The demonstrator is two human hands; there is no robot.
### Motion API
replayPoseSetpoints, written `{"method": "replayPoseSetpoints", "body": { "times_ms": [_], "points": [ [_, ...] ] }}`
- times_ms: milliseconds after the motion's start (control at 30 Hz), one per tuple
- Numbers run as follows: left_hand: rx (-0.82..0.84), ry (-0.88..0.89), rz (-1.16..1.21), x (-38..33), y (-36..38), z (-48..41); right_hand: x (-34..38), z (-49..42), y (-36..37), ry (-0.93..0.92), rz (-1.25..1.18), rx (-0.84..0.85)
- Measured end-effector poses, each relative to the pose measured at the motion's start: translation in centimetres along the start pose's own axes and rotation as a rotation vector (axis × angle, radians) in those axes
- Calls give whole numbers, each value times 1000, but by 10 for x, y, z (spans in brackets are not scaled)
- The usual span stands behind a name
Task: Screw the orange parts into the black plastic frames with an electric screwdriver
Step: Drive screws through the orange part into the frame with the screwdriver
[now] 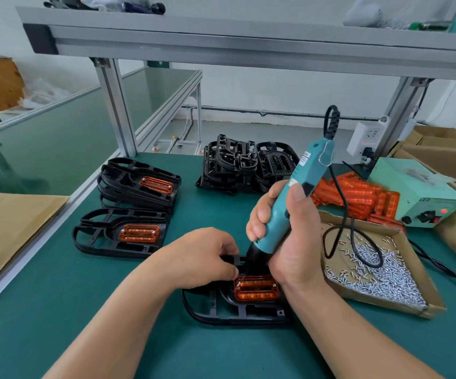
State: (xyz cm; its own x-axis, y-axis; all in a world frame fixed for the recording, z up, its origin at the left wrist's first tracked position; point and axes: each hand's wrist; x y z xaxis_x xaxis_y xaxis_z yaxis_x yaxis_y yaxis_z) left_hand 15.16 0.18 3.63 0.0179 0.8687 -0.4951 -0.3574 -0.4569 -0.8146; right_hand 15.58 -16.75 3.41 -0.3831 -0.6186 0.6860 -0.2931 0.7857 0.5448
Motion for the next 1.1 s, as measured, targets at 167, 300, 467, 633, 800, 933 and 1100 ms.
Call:
{"method": "replayPoseSetpoints", "body": {
  "times_ms": [167, 300, 467, 633, 800, 933, 1100],
  "points": [
    [-5, 26, 29, -2, 2, 1, 0, 5, 10, -41, 117, 201],
    [29, 51, 32, -5, 1, 4, -3, 11, 17, -38, 237, 335],
    [0, 149, 31, -6, 1, 6, -4, 12, 23, -23, 276, 395],
    [5, 103, 20, -7, 0, 8, -6, 9, 24, 13, 243, 389],
    [38, 97, 17, -8, -1, 11, -10, 10, 26, 39, 193, 422],
    [31, 81, 20, -9, -1, 11, -10, 10, 24, 36, 196, 399],
    [28, 70, 32, -9, 1, 9, -8, 9, 20, 8, 220, 369]
  ]
}}
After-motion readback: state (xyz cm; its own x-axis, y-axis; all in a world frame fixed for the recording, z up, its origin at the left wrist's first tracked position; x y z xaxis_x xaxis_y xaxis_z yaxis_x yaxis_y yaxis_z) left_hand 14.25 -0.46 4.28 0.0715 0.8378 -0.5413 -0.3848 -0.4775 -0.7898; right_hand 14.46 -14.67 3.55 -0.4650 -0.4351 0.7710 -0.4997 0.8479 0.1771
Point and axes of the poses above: each hand's wrist, its own z-axis away from the middle knuckle, its own y-axis out of the palm, x = y × z, and after that the axes turned 9 degrees about -y, right-handed
